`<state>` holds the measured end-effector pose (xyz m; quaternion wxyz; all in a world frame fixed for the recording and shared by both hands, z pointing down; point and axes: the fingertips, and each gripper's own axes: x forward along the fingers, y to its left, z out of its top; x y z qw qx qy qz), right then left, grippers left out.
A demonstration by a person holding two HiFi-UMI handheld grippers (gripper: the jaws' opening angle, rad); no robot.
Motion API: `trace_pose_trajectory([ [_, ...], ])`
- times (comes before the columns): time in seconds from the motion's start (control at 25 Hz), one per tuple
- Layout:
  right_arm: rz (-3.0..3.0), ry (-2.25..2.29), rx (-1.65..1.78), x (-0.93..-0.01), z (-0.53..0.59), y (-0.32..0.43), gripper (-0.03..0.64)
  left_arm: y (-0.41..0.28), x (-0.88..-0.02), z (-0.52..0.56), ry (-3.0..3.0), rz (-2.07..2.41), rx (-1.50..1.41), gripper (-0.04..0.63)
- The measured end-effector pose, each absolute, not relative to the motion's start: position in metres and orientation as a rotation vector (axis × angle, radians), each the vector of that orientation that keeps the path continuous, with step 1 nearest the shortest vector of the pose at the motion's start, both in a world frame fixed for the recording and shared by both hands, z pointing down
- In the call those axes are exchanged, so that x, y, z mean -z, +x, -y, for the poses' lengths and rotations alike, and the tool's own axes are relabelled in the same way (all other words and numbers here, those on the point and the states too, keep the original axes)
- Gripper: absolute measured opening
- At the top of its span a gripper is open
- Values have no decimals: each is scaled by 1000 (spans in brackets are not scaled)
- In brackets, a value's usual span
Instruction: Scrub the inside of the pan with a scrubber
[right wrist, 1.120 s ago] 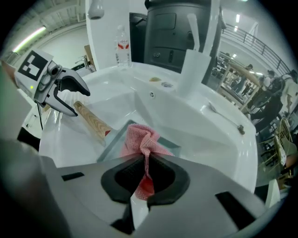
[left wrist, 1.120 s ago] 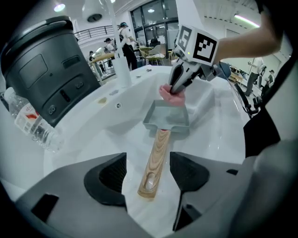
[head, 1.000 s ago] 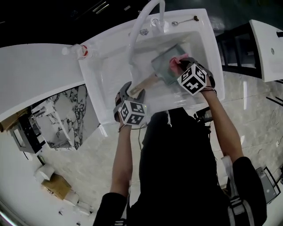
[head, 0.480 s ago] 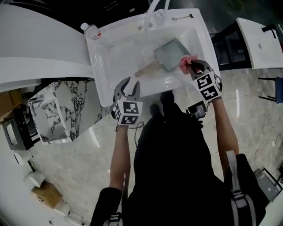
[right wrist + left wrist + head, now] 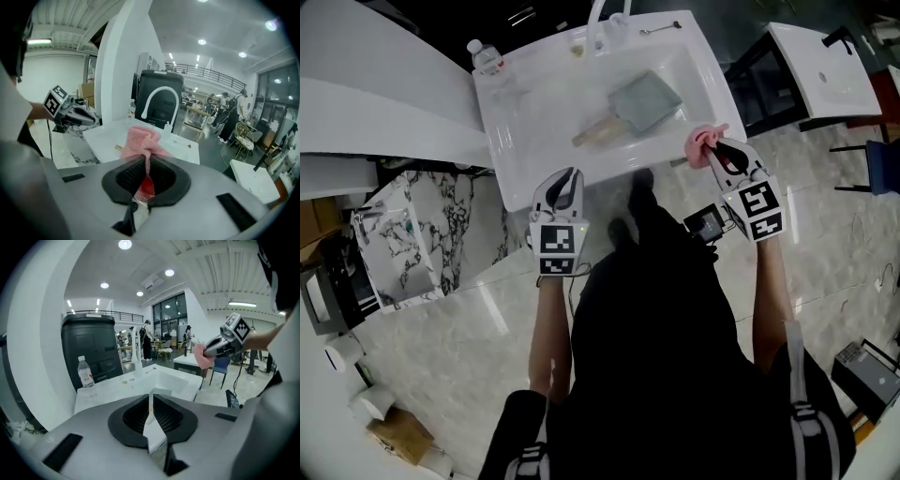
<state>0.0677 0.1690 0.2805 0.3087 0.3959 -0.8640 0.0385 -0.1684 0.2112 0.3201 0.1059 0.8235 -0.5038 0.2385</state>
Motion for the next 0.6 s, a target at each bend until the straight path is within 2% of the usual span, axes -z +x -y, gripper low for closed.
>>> trace_pose_trajectory([
  [0.4, 2744, 1286, -140, -157, -222, 88, 35, -152, -218, -228, 2597, 1480, -381, 54],
  [0.6, 2819, 1271, -136, -129, -234, 95, 34, -143, -182, -230, 2618, 1497, -292, 54],
])
